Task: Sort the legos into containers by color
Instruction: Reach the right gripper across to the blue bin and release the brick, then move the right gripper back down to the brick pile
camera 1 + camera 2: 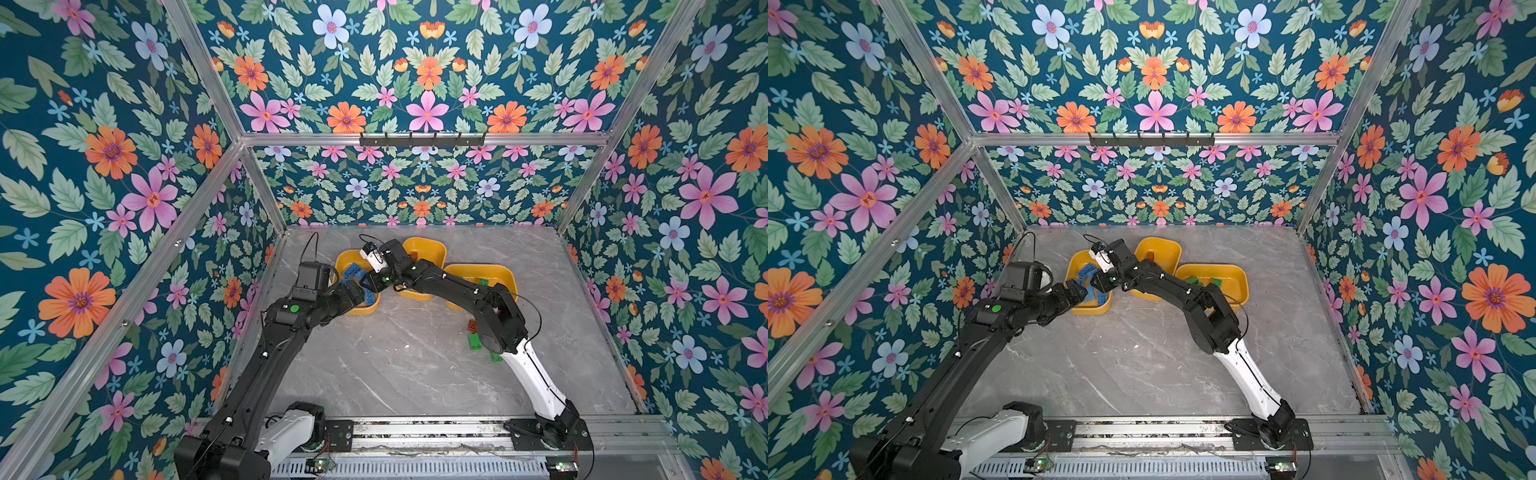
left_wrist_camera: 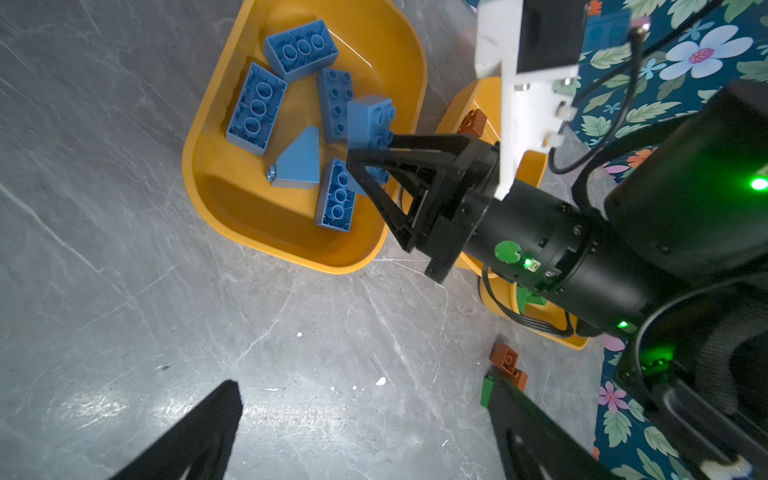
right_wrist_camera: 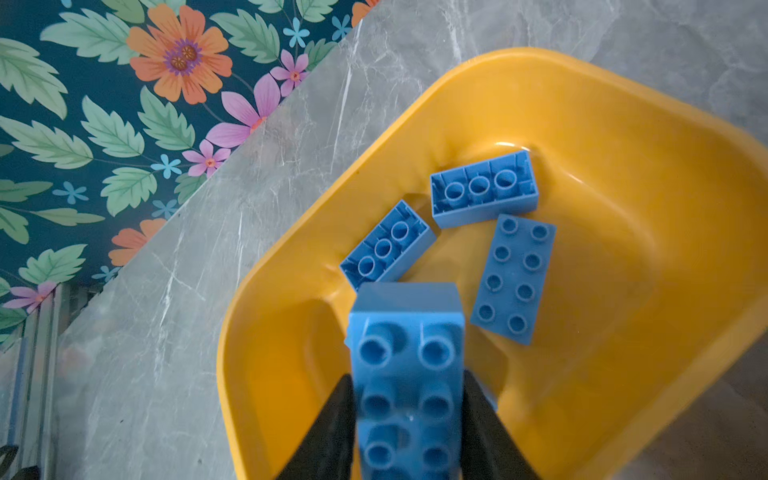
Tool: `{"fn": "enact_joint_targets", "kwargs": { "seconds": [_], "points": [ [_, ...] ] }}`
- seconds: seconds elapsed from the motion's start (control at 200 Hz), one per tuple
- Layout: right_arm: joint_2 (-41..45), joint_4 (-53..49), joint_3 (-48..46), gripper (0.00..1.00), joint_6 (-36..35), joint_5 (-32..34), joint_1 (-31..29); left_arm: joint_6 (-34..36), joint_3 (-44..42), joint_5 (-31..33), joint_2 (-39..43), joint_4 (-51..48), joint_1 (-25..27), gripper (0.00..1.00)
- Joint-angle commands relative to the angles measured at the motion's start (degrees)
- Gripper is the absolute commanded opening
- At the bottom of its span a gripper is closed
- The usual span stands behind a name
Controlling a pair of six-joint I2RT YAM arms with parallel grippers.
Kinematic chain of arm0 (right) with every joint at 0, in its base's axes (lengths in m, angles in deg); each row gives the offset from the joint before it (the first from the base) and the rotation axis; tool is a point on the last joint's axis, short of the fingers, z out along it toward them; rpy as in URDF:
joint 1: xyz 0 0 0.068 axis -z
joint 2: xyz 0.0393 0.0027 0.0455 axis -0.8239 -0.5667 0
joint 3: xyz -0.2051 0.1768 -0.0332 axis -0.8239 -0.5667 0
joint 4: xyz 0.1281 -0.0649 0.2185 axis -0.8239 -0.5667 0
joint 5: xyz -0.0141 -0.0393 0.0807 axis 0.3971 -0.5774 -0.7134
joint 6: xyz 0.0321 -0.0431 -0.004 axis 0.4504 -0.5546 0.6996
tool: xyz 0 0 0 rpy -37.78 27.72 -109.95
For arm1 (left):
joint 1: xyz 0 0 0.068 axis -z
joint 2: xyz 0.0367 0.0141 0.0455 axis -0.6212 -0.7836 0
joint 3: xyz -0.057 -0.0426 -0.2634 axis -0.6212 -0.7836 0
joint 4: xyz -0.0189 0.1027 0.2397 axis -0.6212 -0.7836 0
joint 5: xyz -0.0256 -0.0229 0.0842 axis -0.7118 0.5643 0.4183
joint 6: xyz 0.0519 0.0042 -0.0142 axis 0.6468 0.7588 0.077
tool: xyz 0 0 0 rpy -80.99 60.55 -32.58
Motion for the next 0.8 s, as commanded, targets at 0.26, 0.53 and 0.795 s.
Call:
{"fn": "enact_joint_targets", "kwargs": {
  "seconds": [0.26, 0.53, 0.795],
  "points": [
    [9.63, -2.5, -6.08, 0.62, -2.57, 1.62, -0.05, 0.46, -1.46, -1.14, -0.6, 1.42, -0.09, 0.95],
    [32.75, -6.22, -31.1, 0.68, -3.07, 2.51, 2.92, 0.11, -3.53, -3.96, -1.37, 5.17, -0.08, 0.95],
    [53.13, -20.1, -48.26, 0.72, -1.71, 6.79, 6.02, -0.37, -4.3, -9.78, -4.09, 10.28, 0.18, 0.95]
  ]
}}
